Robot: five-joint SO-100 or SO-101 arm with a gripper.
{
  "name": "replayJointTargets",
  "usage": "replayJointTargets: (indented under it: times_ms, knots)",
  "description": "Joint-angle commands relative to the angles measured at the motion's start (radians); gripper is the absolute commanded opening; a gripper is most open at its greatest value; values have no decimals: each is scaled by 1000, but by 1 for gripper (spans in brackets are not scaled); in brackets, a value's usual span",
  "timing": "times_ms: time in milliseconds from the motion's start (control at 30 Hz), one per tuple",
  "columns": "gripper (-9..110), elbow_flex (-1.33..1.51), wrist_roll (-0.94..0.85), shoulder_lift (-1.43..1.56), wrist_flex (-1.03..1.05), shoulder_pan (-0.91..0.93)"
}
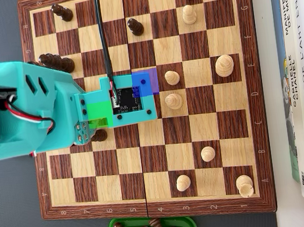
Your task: Play chess
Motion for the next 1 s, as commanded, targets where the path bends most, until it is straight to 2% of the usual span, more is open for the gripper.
replayJointTargets:
  times_ms: [0,633,967]
  knots:
    - [10,-35,-6,11,-2,-3]
    - [12,-35,-6,69,-2,-21]
    - [12,-123,-8,69,-2,-11]
